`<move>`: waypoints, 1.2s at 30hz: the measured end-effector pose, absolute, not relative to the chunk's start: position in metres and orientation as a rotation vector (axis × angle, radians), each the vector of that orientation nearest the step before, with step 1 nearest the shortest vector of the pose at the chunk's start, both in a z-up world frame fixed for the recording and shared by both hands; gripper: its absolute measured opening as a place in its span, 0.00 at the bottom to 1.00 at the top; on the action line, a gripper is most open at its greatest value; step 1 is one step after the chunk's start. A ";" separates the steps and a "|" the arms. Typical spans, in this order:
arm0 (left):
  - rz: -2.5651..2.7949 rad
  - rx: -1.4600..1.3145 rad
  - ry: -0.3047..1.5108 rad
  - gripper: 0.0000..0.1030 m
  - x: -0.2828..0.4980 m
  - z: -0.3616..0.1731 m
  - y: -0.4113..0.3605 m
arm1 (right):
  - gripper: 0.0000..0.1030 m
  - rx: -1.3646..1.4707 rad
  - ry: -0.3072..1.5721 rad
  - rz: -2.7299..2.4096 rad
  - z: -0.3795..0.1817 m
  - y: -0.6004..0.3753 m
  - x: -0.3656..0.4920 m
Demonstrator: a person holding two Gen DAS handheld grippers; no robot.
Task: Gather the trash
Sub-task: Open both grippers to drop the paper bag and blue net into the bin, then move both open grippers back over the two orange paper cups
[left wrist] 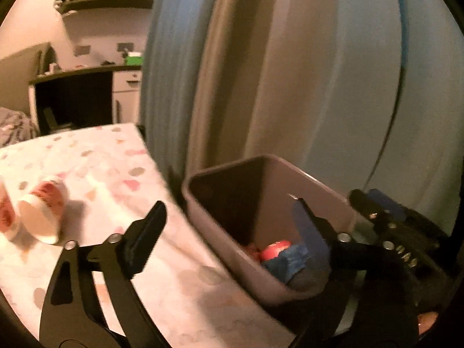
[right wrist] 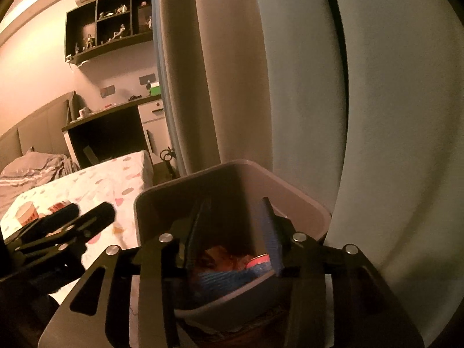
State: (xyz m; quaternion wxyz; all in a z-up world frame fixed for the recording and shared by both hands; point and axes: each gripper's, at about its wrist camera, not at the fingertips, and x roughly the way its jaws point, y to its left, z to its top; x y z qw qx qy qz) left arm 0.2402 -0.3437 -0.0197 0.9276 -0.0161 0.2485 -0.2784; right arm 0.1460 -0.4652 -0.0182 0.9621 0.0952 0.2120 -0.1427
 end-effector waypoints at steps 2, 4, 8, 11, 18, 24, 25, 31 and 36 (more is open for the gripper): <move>-0.525 -0.028 0.489 0.93 0.235 -0.017 -0.331 | 0.56 0.196 0.409 -0.291 -0.014 -0.461 0.139; -0.494 -0.028 0.482 0.94 0.231 -0.014 -0.318 | 0.68 0.196 0.385 -0.293 -0.009 -0.455 0.132; -0.394 -0.028 0.478 0.94 0.223 -0.011 -0.282 | 0.81 0.201 0.350 -0.269 -0.002 -0.439 0.121; -0.302 -0.054 0.487 0.94 0.219 -0.010 -0.248 | 0.83 0.190 0.348 -0.229 -0.001 -0.421 0.120; -0.094 -0.068 0.446 0.94 0.203 -0.007 -0.157 | 0.83 0.151 0.361 -0.110 -0.002 -0.367 0.124; 0.012 -0.108 0.448 0.94 0.193 -0.008 -0.096 | 0.83 0.103 0.380 -0.022 -0.002 -0.315 0.135; 0.026 -0.114 0.446 0.94 0.191 -0.008 -0.086 | 0.83 0.097 0.383 -0.012 -0.003 -0.309 0.137; 0.074 -0.132 0.448 0.94 0.186 -0.011 -0.055 | 0.83 0.036 0.408 0.027 -0.009 -0.267 0.151; 0.091 -0.146 0.448 0.94 0.189 -0.014 -0.038 | 0.83 -0.001 0.433 0.045 -0.015 -0.242 0.170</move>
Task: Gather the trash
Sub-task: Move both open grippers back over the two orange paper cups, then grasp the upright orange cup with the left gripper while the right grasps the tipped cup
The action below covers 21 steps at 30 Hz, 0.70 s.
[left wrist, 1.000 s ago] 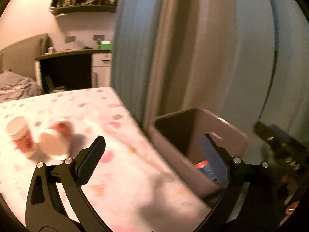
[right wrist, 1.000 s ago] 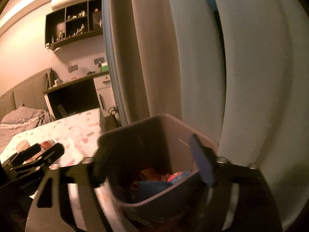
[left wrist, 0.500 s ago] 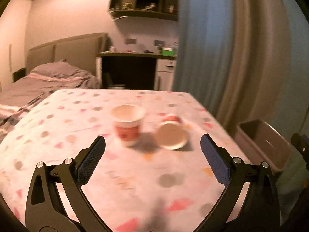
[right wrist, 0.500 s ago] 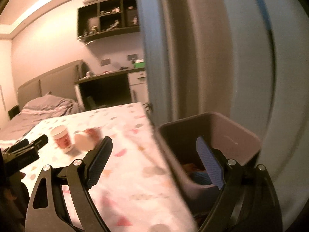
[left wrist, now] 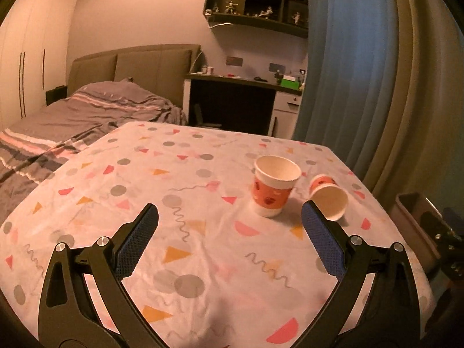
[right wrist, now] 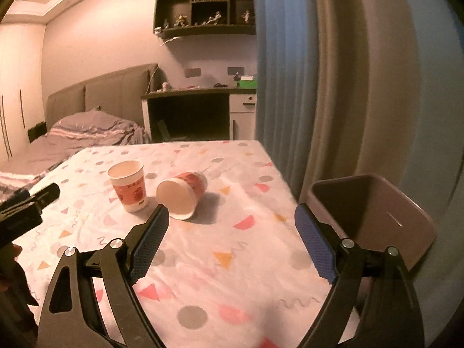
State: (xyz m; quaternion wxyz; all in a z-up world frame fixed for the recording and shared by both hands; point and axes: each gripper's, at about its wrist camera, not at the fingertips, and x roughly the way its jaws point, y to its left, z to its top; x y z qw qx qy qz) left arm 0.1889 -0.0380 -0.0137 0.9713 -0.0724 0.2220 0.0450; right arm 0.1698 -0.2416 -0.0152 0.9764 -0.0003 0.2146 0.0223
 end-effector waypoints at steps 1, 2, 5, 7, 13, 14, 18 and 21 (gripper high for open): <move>0.092 -0.148 0.448 0.94 0.190 -0.014 -0.036 | 0.83 -0.009 0.441 0.049 -0.018 -0.236 0.176; 0.092 -0.152 0.448 0.94 0.192 -0.014 -0.034 | 0.83 -0.015 0.452 0.055 -0.021 -0.230 0.182; 0.088 -0.162 0.448 0.94 0.197 -0.016 -0.030 | 0.83 -0.030 0.481 0.063 -0.029 -0.217 0.200; 0.086 -0.167 0.450 0.94 0.201 -0.017 -0.028 | 0.83 -0.030 0.507 0.067 -0.035 -0.210 0.214; 0.049 -0.155 0.458 0.94 0.222 -0.021 -0.034 | 0.74 -0.058 0.570 0.067 -0.050 -0.195 0.255; 0.042 -0.151 0.461 0.94 0.225 -0.022 -0.037 | 0.74 -0.060 0.579 0.067 -0.053 -0.193 0.260; 0.014 -0.130 0.475 0.94 0.242 -0.029 -0.046 | 0.64 -0.067 0.629 0.062 -0.062 -0.188 0.285; 0.000 -0.123 0.484 0.94 0.254 -0.033 -0.052 | 0.60 -0.054 0.645 0.064 -0.063 -0.187 0.297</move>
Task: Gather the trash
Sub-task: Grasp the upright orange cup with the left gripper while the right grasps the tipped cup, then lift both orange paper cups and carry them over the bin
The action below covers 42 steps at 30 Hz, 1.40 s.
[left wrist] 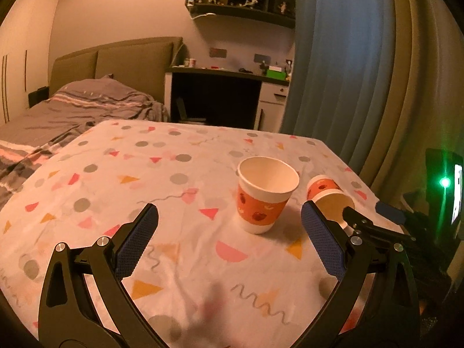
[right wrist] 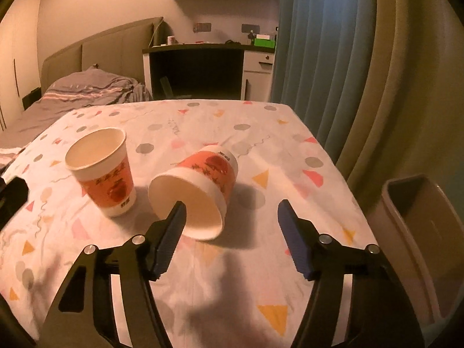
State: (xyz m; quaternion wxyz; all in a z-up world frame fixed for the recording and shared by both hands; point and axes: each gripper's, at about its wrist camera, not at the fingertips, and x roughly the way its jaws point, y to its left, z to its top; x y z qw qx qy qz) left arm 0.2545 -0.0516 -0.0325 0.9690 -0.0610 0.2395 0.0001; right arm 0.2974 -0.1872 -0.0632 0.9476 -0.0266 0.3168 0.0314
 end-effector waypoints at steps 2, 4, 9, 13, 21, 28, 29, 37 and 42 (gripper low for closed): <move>-0.008 -0.118 0.491 0.94 0.263 -0.034 -0.056 | 0.52 -0.051 0.658 0.069 -0.064 -0.186 0.304; -0.021 -0.108 0.499 0.94 0.271 -0.035 -0.060 | 0.43 -0.060 0.673 0.076 -0.067 -0.183 0.309; -0.042 -0.085 0.514 0.94 0.286 -0.041 -0.070 | 0.23 -0.054 0.705 0.088 -0.072 -0.185 0.315; -0.055 -0.075 0.523 0.94 0.294 -0.043 -0.075 | 0.08 -0.040 0.712 0.090 -0.072 -0.191 0.316; -0.074 -0.063 0.545 0.94 0.309 -0.048 -0.083 | 0.03 0.016 0.682 0.062 -0.065 -0.213 0.311; -0.102 -0.063 0.588 0.94 0.335 -0.052 -0.090 | 0.03 0.038 0.659 0.058 -0.054 -0.228 0.304; -0.106 -0.069 0.595 0.94 0.339 -0.053 -0.090 | 0.03 0.038 0.655 0.061 -0.052 -0.230 0.303; -0.139 -0.103 0.655 0.64 0.358 -0.060 -0.090 | 0.03 0.043 0.646 0.085 -0.045 -0.238 0.293; -0.123 -0.097 0.649 0.60 0.352 -0.058 -0.090 | 0.03 0.040 0.634 0.095 -0.040 -0.240 0.283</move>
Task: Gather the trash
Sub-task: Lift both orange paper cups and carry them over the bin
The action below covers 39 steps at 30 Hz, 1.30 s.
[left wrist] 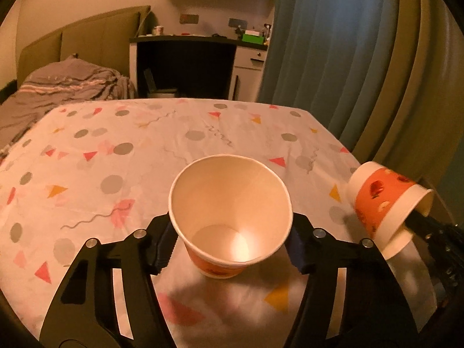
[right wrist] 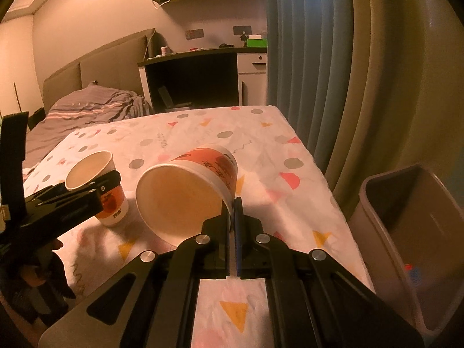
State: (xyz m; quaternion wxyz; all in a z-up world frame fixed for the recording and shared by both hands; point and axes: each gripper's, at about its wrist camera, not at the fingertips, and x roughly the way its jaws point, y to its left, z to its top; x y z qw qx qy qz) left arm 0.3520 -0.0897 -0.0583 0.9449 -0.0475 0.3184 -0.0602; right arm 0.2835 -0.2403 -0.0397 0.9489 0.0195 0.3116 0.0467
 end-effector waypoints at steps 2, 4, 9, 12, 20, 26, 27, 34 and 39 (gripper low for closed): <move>-0.129 -0.102 0.642 0.60 0.344 -0.054 -0.091 | 0.03 0.043 0.627 0.100 -0.037 -0.242 0.278; -0.133 -0.096 0.631 0.60 0.335 -0.048 -0.094 | 0.03 0.043 0.618 0.103 -0.032 -0.245 0.272; -0.160 -0.042 0.583 0.60 0.303 -0.027 -0.114 | 0.03 0.054 0.580 0.100 -0.017 -0.258 0.250; -0.184 -0.030 0.567 0.60 0.287 -0.016 -0.127 | 0.03 0.063 0.555 0.094 -0.007 -0.268 0.234; -0.296 0.010 0.519 0.60 0.249 0.009 -0.182 | 0.03 0.099 0.504 0.040 0.009 -0.314 0.192; -0.409 0.034 0.500 0.60 0.234 0.016 -0.240 | 0.03 0.133 0.482 -0.076 0.008 -0.370 0.167; -0.435 0.036 0.495 0.60 0.231 0.016 -0.252 | 0.03 0.137 0.482 -0.097 0.006 -0.378 0.164; -0.567 0.045 0.501 0.60 0.231 0.004 -0.323 | 0.03 0.169 0.513 -0.241 -0.016 -0.441 0.152; -0.630 0.064 0.511 0.60 0.239 -0.008 -0.366 | 0.03 0.178 0.553 -0.271 -0.035 -0.461 0.156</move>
